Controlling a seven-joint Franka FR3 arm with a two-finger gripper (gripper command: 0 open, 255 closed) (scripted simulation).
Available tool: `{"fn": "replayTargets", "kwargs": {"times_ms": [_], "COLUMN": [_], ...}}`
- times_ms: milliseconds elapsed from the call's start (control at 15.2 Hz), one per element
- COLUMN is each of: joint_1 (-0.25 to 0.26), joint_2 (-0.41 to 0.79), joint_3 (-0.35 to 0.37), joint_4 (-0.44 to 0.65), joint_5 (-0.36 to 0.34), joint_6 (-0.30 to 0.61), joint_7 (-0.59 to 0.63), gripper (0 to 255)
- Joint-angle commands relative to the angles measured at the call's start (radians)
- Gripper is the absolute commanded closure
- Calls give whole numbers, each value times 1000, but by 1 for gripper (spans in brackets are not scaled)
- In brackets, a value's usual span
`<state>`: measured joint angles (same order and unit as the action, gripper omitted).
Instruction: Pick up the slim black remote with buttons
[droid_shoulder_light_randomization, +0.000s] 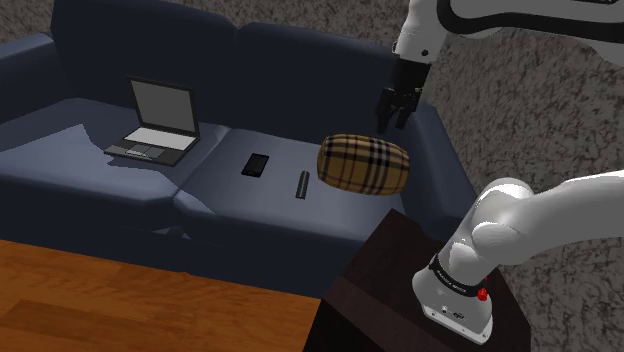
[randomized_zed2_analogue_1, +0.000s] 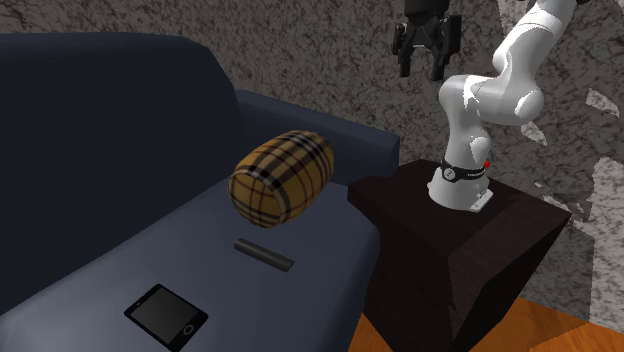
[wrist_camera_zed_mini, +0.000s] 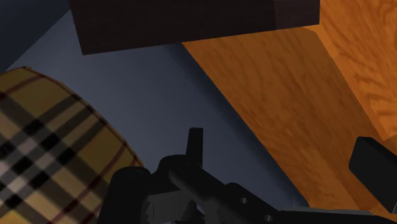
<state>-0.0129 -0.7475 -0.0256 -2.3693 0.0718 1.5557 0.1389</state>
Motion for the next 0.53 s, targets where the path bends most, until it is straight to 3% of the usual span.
{"fn": "replayTargets", "kwargs": {"times_ms": [0,462], "joint_1": [0,-31], "joint_2": [0,211], "joint_3": [0,14], "joint_4": [0,-22], "joint_5": [0,27], "joint_6": [0,218], "joint_7": [0,93], "gripper": [0,0]}}
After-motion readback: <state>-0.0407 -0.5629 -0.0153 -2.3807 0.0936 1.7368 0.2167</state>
